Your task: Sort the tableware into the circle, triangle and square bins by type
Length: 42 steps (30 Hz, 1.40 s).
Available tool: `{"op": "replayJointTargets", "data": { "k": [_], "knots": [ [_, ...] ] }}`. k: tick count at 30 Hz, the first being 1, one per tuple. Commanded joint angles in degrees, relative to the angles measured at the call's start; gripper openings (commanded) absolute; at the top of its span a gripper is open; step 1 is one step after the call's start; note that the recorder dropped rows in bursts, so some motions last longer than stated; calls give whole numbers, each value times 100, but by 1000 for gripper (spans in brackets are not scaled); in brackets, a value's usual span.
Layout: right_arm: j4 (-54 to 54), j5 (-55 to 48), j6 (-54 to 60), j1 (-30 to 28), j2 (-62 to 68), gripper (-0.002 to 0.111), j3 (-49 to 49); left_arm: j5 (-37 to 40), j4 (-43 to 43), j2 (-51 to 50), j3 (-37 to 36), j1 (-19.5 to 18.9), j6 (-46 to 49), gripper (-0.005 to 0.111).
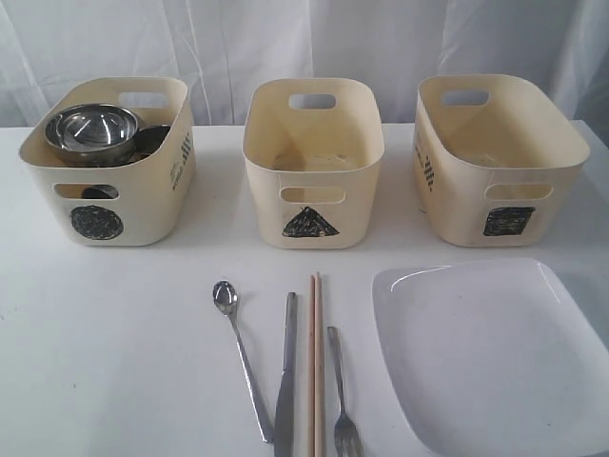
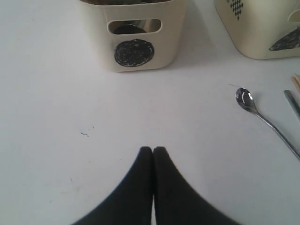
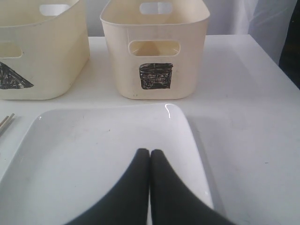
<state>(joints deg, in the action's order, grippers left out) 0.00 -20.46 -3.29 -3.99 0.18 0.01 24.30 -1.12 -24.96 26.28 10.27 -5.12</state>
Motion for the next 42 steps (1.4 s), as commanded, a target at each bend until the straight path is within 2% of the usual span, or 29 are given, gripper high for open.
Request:
{"op": "replayJointTargets", "data": {
  "k": [1, 4, 7, 10, 12, 14, 15, 18, 20, 22, 26, 30, 36, 42],
  "knots": [
    [0, 83, 52, 26, -18, 0, -1, 358, 53, 611, -50, -141, 275, 0],
    [0, 83, 52, 26, -18, 0, -1, 886, 53, 1195, -50, -470, 512, 0],
    [0, 83, 52, 26, -18, 0, -1, 1303, 53, 1734, -50, -966, 737, 0],
    [0, 83, 52, 26, -18, 0, -1, 1346, -10, 2029, -50, -1388, 806, 0],
    [0, 83, 52, 26, -18, 0, -1, 1125, -95, 2131, -87, -1496, 806, 0],
    [0, 83, 52, 26, -18, 0, -1, 383, -284, 2223, -277, -1496, 806, 0],
    [0, 83, 52, 26, -18, 0, -1, -250, -552, 2268, -471, -1469, 806, 0],
    [0, 83, 52, 26, -18, 0, -1, -2208, -1882, 2418, -1264, -1400, 791, 0],
    [0, 83, 52, 26, -18, 0, -1, -2839, -2600, 2496, -1683, -1400, 748, 0],
    [0, 83, 52, 26, -18, 0, -1, -3099, -2718, 2496, -2020, -1400, 748, 0],
    [0, 83, 52, 26, -18, 0, -1, -3014, -2707, 2496, -2386, -1414, 852, 0],
    [0, 83, 52, 26, -18, 0, -1, -2782, -2408, 2496, -2628, -1414, 1386, 0],
    [0, 83, 52, 26, -18, 0, -1, -861, -2378, 2496, -2628, -1414, 1523, 0],
    [0, 83, 52, 26, -18, 0, -1, -692, -2378, 2496, -2628, -1414, 1535, 0]
  ]
}}
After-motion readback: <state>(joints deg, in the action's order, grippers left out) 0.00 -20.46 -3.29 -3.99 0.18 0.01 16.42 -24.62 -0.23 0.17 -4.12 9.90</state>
